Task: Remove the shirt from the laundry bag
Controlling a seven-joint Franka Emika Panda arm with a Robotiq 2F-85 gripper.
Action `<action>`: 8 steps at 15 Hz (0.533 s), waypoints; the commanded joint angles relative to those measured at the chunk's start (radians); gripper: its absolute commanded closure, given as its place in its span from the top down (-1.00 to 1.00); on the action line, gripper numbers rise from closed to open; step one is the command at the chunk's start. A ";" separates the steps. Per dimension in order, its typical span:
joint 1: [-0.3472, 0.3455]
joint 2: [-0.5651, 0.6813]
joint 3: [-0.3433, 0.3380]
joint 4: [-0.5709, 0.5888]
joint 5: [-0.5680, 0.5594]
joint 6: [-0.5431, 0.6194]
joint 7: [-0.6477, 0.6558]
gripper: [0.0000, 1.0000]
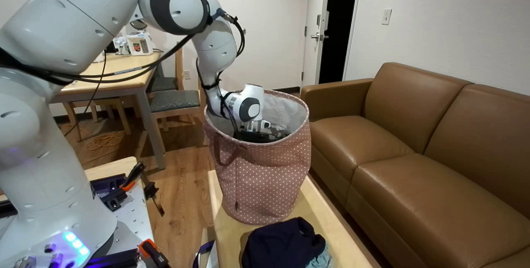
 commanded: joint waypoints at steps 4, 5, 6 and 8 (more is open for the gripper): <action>-0.020 0.027 0.016 0.005 0.003 0.012 0.010 -0.57; -0.016 0.017 0.013 -0.002 -0.004 0.016 0.011 -0.72; -0.017 0.010 0.014 -0.007 -0.006 0.019 0.008 -0.83; -0.016 -0.009 0.015 -0.019 -0.015 0.027 0.002 -0.92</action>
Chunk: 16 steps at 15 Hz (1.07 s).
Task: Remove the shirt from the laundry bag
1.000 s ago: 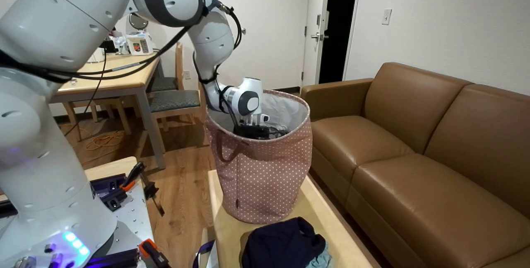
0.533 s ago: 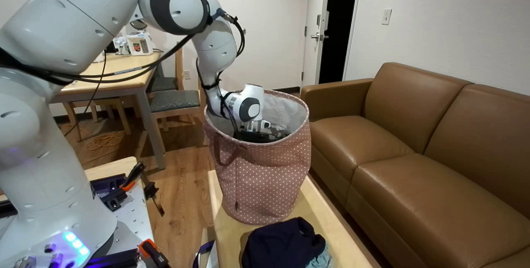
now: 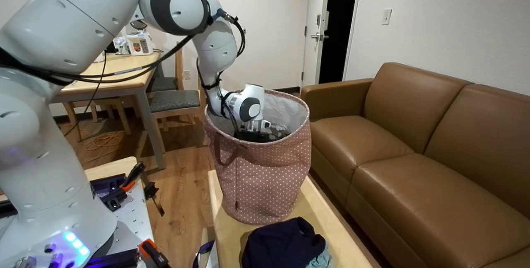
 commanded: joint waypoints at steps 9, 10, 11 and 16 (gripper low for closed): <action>0.031 -0.267 -0.055 -0.248 -0.152 0.225 0.051 -0.86; 0.041 -0.306 -0.072 -0.286 -0.175 0.255 0.065 -0.86; 0.056 -0.370 -0.099 -0.349 -0.210 0.297 0.092 -0.87; 0.079 -0.417 -0.143 -0.382 -0.275 0.328 0.143 -0.67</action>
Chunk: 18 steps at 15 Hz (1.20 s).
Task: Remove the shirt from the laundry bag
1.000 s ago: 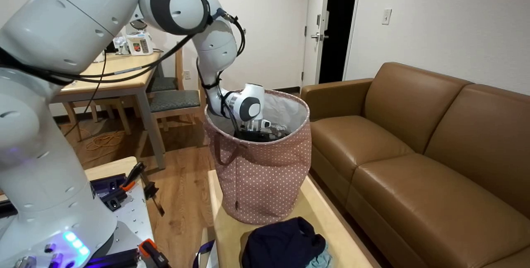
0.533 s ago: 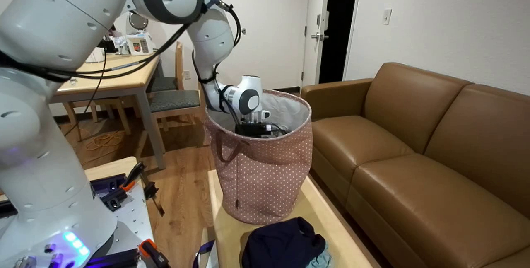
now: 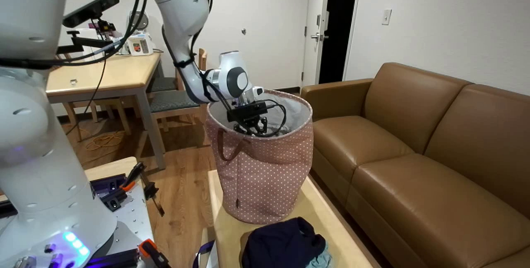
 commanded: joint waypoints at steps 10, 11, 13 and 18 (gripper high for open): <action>0.149 -0.298 -0.161 -0.051 -0.180 -0.076 0.234 -0.87; 0.169 -0.358 -0.186 -0.059 -0.233 -0.093 0.299 -0.88; 0.184 -0.474 -0.205 -0.081 -0.331 -0.131 0.426 -0.88; 0.168 -0.439 -0.190 -0.042 -0.315 -0.126 0.400 -0.69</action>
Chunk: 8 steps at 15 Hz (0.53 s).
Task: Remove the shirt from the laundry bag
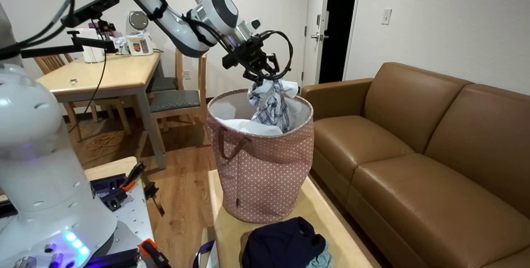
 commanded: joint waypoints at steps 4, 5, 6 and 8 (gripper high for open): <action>0.004 0.003 -0.002 0.010 -0.038 -0.022 0.055 -0.87; 0.002 -0.055 -0.009 -0.006 -0.078 -0.026 0.120 -0.87; -0.001 -0.104 -0.014 -0.019 -0.107 -0.040 0.179 -0.87; -0.008 -0.227 -0.010 -0.064 -0.133 -0.074 0.250 -0.88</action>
